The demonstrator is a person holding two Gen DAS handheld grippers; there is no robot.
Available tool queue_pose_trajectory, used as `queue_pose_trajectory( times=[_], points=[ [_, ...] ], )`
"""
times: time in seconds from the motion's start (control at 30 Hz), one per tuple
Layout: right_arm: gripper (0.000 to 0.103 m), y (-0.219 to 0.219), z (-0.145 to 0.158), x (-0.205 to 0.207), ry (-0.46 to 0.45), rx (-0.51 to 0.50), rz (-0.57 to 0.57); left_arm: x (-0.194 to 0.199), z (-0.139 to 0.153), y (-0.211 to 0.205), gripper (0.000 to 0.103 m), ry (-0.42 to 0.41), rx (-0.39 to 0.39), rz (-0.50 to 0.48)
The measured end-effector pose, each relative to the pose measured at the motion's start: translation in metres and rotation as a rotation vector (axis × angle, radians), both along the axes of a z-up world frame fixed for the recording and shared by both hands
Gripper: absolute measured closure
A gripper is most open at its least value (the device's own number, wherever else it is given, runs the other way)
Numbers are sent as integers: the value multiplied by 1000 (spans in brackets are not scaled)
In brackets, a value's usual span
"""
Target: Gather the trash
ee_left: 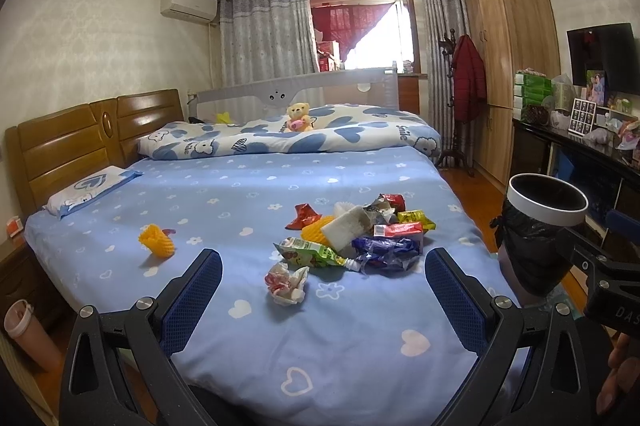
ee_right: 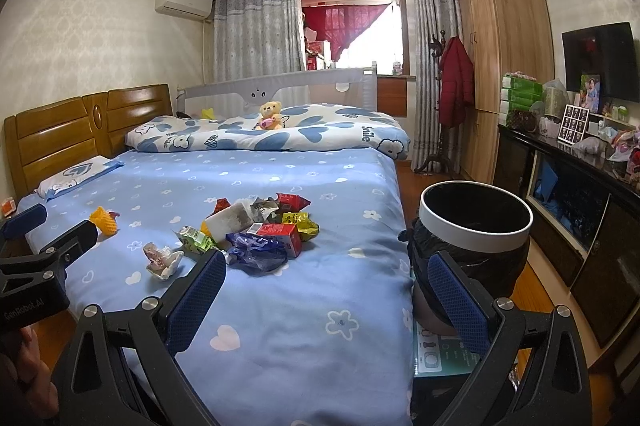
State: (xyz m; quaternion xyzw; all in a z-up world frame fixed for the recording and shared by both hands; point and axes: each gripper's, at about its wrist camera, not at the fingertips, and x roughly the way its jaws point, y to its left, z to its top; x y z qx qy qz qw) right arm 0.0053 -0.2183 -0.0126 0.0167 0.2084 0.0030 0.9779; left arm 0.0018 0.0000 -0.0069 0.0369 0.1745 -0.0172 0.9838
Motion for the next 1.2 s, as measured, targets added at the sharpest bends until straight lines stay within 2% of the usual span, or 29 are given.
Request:
queue_pose_trajectory(
  times=[1.2],
  points=[
    [1,7,-6,4,26,8,15,9,-5,3,0,20,-8,-5]
  ],
)
